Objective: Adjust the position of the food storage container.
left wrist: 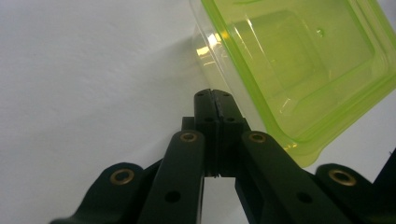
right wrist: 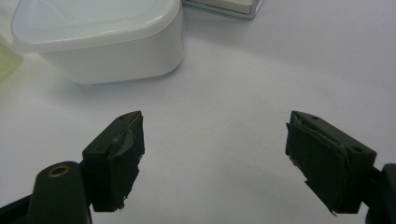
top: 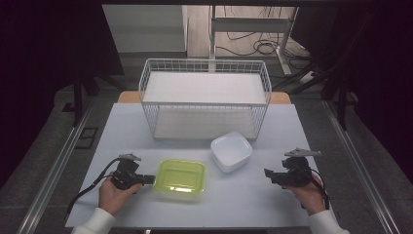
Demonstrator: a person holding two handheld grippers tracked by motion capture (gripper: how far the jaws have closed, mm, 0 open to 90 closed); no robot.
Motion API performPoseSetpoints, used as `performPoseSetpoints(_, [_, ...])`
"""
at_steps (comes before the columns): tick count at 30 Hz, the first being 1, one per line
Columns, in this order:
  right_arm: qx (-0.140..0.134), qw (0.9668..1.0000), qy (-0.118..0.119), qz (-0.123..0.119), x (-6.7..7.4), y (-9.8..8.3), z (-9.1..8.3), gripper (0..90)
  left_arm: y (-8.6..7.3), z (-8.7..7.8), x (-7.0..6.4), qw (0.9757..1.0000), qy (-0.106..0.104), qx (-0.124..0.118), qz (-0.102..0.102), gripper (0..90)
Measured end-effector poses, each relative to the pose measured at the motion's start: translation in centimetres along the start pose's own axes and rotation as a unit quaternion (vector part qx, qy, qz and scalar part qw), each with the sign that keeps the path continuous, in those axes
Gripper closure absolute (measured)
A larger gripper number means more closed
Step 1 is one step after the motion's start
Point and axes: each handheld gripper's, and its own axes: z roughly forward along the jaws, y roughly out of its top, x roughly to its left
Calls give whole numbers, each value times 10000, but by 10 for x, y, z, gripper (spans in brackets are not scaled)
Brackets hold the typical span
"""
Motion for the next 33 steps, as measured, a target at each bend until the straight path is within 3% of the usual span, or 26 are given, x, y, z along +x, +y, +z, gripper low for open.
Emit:
performPoseSetpoints(4, [8, 10000, -21, -17, 0, 0, 1, 193, -2, 2, -3, 9998, -157, -51, -112, 894])
performPoseSetpoints(5, [12, 10000, -22, -14, 0, 0, 1, 193, -2, 1, -3, 9999, -166, 12, -38, 894])
performPoseSetpoints(13, [14, 10000, -41, -24, 0, 0, 1, 193, -6, 3, -7, 9997, -249, 27, -31, 894])
performPoseSetpoints(19, [20, 10000, -33, -25, 0, 0, 1, 193, -5, 0, -3, 10000, -49, 3, 4, 879])
performPoseSetpoints(22, [4, 10000, -50, -10, 1, 0, 0, 184, -4, -6, 0, 9996, 247, -152, -25, 862])
performPoseSetpoints(25, [-50, 9999, -115, 34, 2, 2, -1, 165, -2, -14, 3, 9984, 326, -458, -93, 833])
performPoseSetpoints(27, [-148, 9999, -76, 24, 6, 3, -4, 145, -2, -21, 5, 9964, 365, -747, -190, 768])
performPoseSetpoints(29, [-282, 9996, 91, 24, 11, 6, -6, 132, -2, -28, 7, 9942, 436, -950, -262, 646])
performPoseSetpoints(33, [-473, 9984, 301, -103, 25, 9, -9, 130, -2, -37, 10, 9905, 555, -1186, -424, 403])
